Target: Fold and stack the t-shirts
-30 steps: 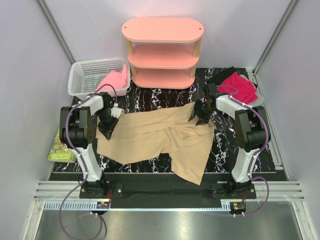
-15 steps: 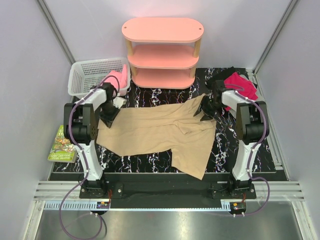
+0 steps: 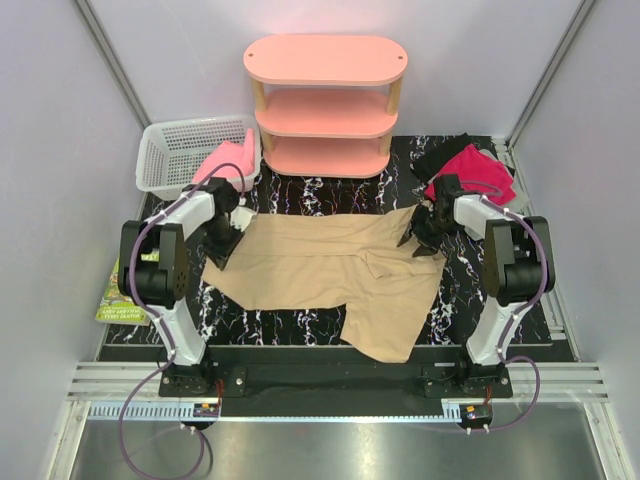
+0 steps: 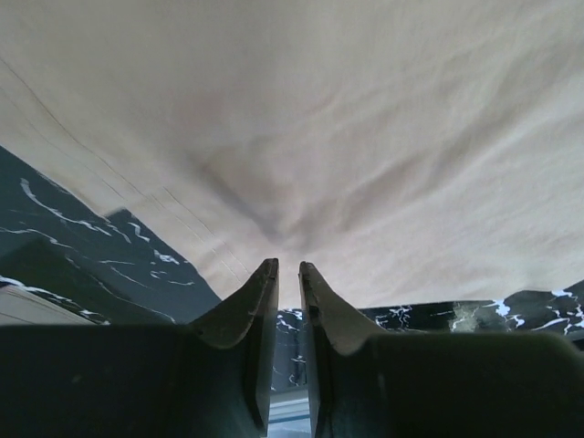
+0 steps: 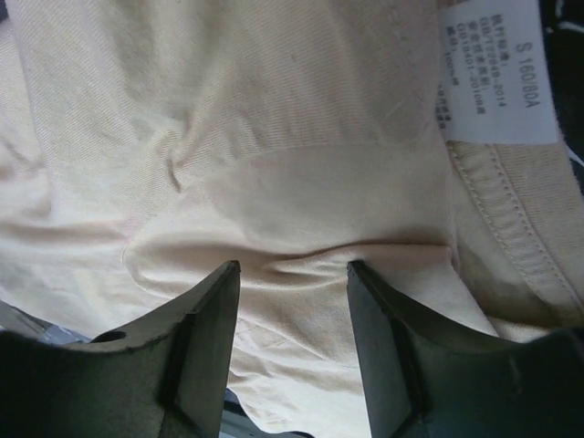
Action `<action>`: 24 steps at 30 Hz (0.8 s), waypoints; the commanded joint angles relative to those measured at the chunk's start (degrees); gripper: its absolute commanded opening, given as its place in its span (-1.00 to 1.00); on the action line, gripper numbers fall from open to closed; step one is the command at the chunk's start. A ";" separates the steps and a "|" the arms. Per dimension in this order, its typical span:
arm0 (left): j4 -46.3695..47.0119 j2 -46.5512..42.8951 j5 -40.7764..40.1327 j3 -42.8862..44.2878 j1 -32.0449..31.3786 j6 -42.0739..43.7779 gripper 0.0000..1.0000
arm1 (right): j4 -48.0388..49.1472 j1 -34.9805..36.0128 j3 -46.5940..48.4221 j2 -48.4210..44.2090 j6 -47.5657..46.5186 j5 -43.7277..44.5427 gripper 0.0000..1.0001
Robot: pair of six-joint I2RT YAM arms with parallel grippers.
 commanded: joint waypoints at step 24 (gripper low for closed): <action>2.99 -25.18 2.57 -19.53 0.16 1.09 -0.54 | -15.45 19.62 -30.60 -54.08 18.58 -0.72 0.56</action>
